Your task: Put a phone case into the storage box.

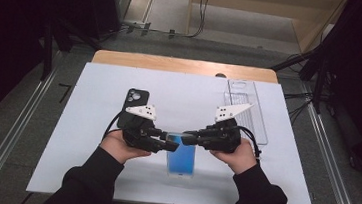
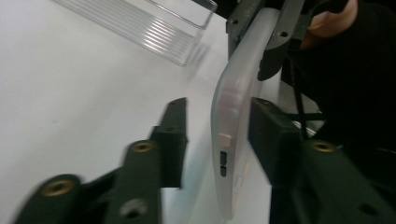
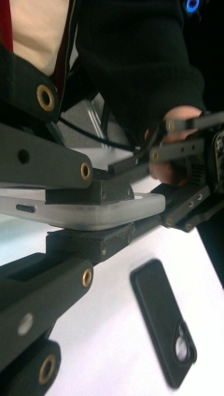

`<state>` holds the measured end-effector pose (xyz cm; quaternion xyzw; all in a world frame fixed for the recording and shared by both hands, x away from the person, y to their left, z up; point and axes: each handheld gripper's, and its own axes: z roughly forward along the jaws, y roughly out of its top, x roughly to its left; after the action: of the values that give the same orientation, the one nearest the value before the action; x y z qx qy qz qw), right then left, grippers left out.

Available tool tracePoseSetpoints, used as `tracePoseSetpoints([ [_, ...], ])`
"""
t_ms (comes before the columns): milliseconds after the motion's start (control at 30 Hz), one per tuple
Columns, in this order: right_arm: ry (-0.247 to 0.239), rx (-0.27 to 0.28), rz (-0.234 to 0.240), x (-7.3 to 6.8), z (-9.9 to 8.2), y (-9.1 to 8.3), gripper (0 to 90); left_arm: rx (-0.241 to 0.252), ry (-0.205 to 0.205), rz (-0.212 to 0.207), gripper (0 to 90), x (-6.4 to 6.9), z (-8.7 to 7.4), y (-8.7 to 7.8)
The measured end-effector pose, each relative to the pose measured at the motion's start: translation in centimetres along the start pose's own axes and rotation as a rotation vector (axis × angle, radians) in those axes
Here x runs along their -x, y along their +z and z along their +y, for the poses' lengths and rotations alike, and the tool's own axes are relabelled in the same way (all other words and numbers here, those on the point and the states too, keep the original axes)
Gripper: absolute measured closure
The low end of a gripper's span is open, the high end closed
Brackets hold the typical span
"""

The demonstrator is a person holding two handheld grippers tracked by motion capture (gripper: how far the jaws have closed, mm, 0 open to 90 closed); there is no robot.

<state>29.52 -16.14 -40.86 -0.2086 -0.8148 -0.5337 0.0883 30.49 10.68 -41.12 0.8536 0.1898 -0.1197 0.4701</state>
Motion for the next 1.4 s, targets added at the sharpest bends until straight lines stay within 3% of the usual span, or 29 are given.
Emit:
tracePoseSetpoints([
  [67, 0.001, 0.010, 0.026, 0.0, 0.0, 0.0, 77.0, -0.001, 0.003, -0.045, 73.1, -0.1, 0.0, -0.1],
  [133, -0.002, 0.015, 0.046, 0.0, 0.1, 0.0, 77.0, 0.003, 0.011, -0.061, 79.2, -0.1, 0.1, -0.1],
  [233, -0.007, 0.018, 0.060, 0.0, 0.1, 0.0, 76.9, -0.002, -0.005, -0.091, 80.7, -0.3, 0.1, -0.2],
  [367, 0.007, 0.014, 0.060, 0.1, 0.1, 0.1, 75.1, -0.014, -0.025, -0.081, 81.2, -0.3, 0.4, -0.4],
  [467, 0.020, 0.048, 0.031, -0.1, 0.2, -0.1, 57.9, -0.004, -0.033, -0.075, 81.3, -0.4, 0.5, -0.7],
  [600, 0.030, 0.096, -0.047, -0.2, 0.3, -0.4, 45.4, 0.009, -0.057, -0.020, 81.2, -0.5, 0.5, -1.3],
  [833, 0.030, 0.115, -0.183, -0.7, 0.4, -0.5, 25.6, 0.038, -0.106, 0.088, 81.0, -0.3, 0.9, -1.8],
  [1000, 0.009, 0.068, -0.269, -1.2, 0.3, 0.1, 15.9, 0.077, -0.154, 0.156, 81.0, -0.2, 1.0, -2.2],
  [1100, 0.028, 0.084, -0.311, -1.3, 0.0, 0.6, 1.7, 0.091, -0.182, 0.193, 81.0, -0.2, 1.1, -2.4],
  [1200, 0.037, 0.091, -0.364, -1.3, -0.3, 1.1, 0.0, 0.096, -0.216, 0.240, 81.0, -0.2, 1.1, -2.5],
  [1333, 0.086, 0.094, -0.418, -1.4, -0.7, 1.7, 0.0, 0.096, -0.251, 0.292, 81.0, -0.1, 1.1, -2.3],
  [1400, 0.095, 0.088, -0.437, -1.5, -0.8, 2.0, 0.0, 0.096, -0.253, 0.310, 81.0, 0.0, 1.1, -2.2],
])
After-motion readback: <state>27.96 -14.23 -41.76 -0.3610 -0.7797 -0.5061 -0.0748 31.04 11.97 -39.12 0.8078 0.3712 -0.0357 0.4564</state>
